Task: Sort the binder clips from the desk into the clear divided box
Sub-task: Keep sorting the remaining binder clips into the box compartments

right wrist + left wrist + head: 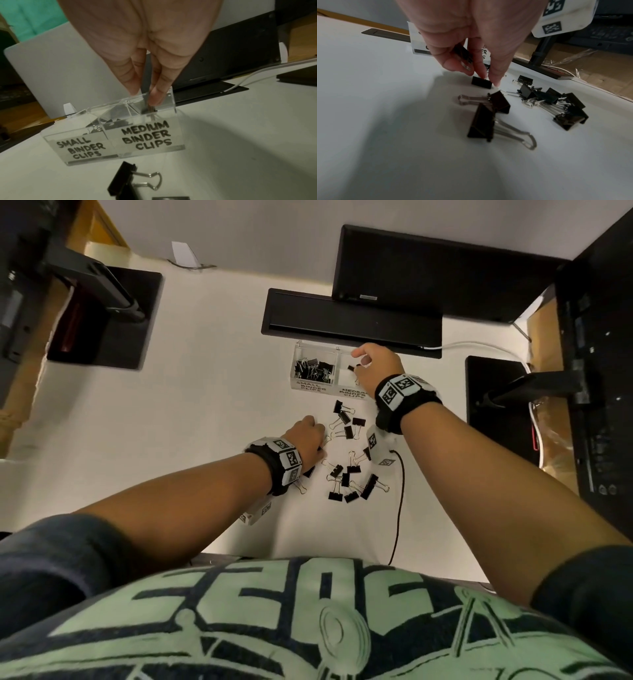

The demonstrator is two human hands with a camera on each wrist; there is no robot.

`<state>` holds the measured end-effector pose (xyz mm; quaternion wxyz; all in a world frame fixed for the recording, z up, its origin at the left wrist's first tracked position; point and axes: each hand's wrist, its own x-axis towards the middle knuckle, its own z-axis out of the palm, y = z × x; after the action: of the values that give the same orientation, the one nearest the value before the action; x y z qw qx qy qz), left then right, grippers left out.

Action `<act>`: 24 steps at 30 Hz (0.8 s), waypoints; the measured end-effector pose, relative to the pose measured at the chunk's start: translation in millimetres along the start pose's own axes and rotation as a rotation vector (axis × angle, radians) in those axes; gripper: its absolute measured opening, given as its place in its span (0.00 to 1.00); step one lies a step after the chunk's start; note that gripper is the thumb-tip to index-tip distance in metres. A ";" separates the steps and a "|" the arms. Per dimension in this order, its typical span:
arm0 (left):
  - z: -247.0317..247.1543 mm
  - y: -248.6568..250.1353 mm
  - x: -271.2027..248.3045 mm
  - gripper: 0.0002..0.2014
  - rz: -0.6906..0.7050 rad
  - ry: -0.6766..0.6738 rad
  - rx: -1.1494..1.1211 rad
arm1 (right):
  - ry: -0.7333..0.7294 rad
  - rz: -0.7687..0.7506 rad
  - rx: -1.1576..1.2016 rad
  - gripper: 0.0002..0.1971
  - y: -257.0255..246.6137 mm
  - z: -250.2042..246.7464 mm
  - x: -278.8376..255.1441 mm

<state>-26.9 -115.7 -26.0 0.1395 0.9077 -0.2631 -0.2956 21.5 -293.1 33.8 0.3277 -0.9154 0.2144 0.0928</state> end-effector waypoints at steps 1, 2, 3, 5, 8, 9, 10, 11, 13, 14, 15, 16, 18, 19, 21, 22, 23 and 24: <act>0.0 -0.3 -0.6 0.15 0.002 0.004 -0.004 | -0.001 -0.010 0.003 0.16 -0.2 -0.2 -3.0; -0.2 -0.5 -1.2 0.15 0.003 0.007 -0.006 | 0.012 -0.017 0.012 0.15 0.1 -0.5 -6.6; -0.2 -0.9 -1.8 0.16 0.003 0.010 -0.004 | 0.035 -0.020 0.029 0.14 0.5 -0.2 -11.6; -0.6 -1.7 -2.4 0.19 0.001 0.016 0.013 | 0.044 -0.016 0.036 0.12 2.8 3.3 -23.9; -1.6 -2.6 -2.4 0.23 -0.006 0.015 0.056 | -0.120 -0.059 -0.096 0.11 16.0 21.3 -43.0; -1.8 -2.6 -2.2 0.25 -0.014 0.010 0.068 | -0.171 -0.064 -0.151 0.07 22.5 28.4 -48.5; -2.1 -2.3 -2.1 0.26 -0.022 0.005 0.077 | -0.202 -0.061 -0.199 0.06 29.1 34.6 -52.6; -1.8 -1.7 -1.8 0.26 -0.025 0.001 0.085 | -0.223 -0.056 -0.244 0.10 36.0 40.7 -55.7; -1.5 0.4 -1.4 0.24 -0.018 -0.006 0.096 | -0.222 -0.047 -0.272 0.16 45.6 51.1 -59.3; -1.3 1.6 -1.1 0.22 -0.009 -0.009 0.099 | -0.204 -0.053 -0.273 0.16 48.0 54.5 -60.5; -1.0 2.6 -0.4 0.21 0.004 -0.013 0.098 | -0.187 -0.063 -0.268 0.16 49.2 56.7 -61.9; -0.7 3.0 0.2 0.20 0.020 -0.020 0.092 | -0.175 -0.074 -0.259 0.14 51.1 58.7 -62.5; -0.7 3.5 0.9 0.18 0.050 -0.027 0.076 | -0.163 -0.083 -0.218 0.12 52.6 60.2 -65.0; -0.6 3.5 1.2 0.17 0.061 -0.023 0.063 | -0.151 -0.079 -0.189 0.11 53.3 60.4 -66.4; -2.0 3.3 2.5 0.16 0.058 -0.007 0.016 | -0.136 -0.060 -0.132 0.12 54.1 60.2 -68.2; -4.0 3.5 3.1 0.14 0.043 0.000 -0.025 | -0.137 -0.045 -0.112 0.13 53.8 59.5 -69.0; -6.8 4.2 4.0 0.12 0.023 0.009 -0.076 | -0.144 -0.033 -0.100 0.14 53.4 58.6 -69.6; -10.1 5.1 5.4 0.09 0.005 0.022 -0.132 | -0.153 -0.030 -0.098 0.15 53.7 58.0 -69.3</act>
<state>-19.0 -121.9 -18.5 0.2028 0.8991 -0.2435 -0.3021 -66.3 -270.3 -19.3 0.2993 -0.9237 0.1703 0.1680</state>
